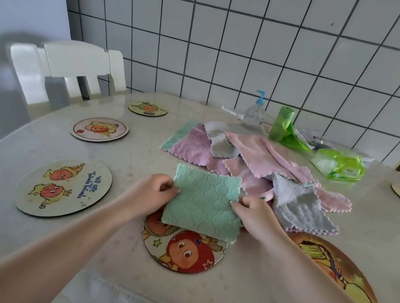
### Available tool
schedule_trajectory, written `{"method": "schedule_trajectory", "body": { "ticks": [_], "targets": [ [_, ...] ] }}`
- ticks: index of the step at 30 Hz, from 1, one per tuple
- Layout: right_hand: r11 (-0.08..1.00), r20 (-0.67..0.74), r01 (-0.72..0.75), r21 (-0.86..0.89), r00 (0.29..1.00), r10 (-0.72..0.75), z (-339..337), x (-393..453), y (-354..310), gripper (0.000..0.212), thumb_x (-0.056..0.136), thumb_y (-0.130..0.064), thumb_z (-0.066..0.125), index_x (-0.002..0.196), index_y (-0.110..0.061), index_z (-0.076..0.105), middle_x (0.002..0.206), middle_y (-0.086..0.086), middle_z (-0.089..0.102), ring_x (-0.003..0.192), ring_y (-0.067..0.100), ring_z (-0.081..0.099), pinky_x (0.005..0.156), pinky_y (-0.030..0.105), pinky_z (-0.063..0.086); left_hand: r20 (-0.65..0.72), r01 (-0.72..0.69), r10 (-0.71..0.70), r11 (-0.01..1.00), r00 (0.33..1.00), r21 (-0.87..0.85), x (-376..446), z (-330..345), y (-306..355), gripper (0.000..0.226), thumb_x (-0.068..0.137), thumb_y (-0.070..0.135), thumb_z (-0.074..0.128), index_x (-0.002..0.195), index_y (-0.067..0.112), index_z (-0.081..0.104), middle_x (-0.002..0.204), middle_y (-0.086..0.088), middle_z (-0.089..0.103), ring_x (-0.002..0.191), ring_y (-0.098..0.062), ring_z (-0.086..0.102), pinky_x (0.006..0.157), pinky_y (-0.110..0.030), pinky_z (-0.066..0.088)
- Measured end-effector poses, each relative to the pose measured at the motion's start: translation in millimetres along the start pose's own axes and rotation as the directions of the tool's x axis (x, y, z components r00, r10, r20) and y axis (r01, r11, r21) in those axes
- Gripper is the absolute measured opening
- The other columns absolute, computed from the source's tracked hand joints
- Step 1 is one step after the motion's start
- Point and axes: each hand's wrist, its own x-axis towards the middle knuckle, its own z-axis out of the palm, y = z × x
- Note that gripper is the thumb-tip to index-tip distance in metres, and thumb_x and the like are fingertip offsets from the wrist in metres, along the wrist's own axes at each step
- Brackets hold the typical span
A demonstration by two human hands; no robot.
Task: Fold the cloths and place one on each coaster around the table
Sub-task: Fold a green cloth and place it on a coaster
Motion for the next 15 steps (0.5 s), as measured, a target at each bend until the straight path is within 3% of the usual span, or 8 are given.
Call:
{"method": "schedule_trajectory", "body": {
  "ticks": [4,8,11,13,15],
  "targets": [
    [0.997,0.031,-0.06,-0.054,0.998,0.062,2.6,15.6,2.7,0.035,0.089,-0.029,0.054,0.06,-0.016,0.041,0.055,-0.001,0.043,0.049,0.013,0.04,0.051,0.027,0.027,0.075,0.096,-0.101,0.993,0.992,0.068,15.4,-2.5,5.2,0.027,0.089,0.035,0.057,0.079,0.011,0.058,0.068,0.002,0.055,0.057,-0.011,0.049,0.058,-0.027,0.039],
    [0.993,0.062,-0.115,-0.016,0.991,0.116,2.1,24.5,5.4,0.032,0.088,-0.032,0.055,0.063,-0.016,0.043,0.061,0.004,0.047,0.056,0.018,0.045,0.059,0.027,0.035,0.179,0.23,-0.243,0.969,0.953,0.091,21.3,-6.2,16.7,0.031,0.093,0.036,0.052,0.093,0.006,0.06,0.07,0.002,0.06,0.045,-0.002,0.057,0.041,-0.017,0.04],
    [0.992,0.079,-0.127,-0.005,0.989,0.127,2.6,28.3,6.1,0.034,0.089,-0.032,0.055,0.062,-0.017,0.04,0.06,0.003,0.045,0.055,0.018,0.044,0.058,0.028,0.036,0.232,0.295,-0.307,0.952,0.923,0.087,23.6,-10.2,20.9,0.03,0.093,0.036,0.052,0.088,0.008,0.059,0.065,-0.001,0.06,0.039,-0.004,0.056,0.034,-0.014,0.034],
    [0.993,0.073,-0.118,0.005,0.99,0.117,2.1,27.3,4.1,0.029,0.089,-0.034,0.055,0.067,-0.018,0.045,0.064,0.001,0.049,0.059,0.017,0.049,0.061,0.029,0.04,0.229,0.307,-0.322,0.946,0.918,0.101,23.9,-13.1,19.4,0.029,0.091,0.038,0.054,0.08,0.011,0.054,0.064,-0.002,0.06,0.045,-0.008,0.056,0.038,-0.018,0.037],
    [0.995,-0.018,-0.085,-0.056,0.996,0.084,1.1,25.0,5.0,0.018,0.089,-0.039,0.054,0.087,-0.021,0.051,0.08,-0.005,0.054,0.071,0.013,0.053,0.065,0.028,0.041,0.123,0.229,-0.256,0.954,0.959,0.194,23.3,-13.2,14.1,0.028,0.089,0.042,0.055,0.08,0.016,0.049,0.074,-0.001,0.058,0.058,-0.011,0.052,0.052,-0.024,0.042]
  ]
}}
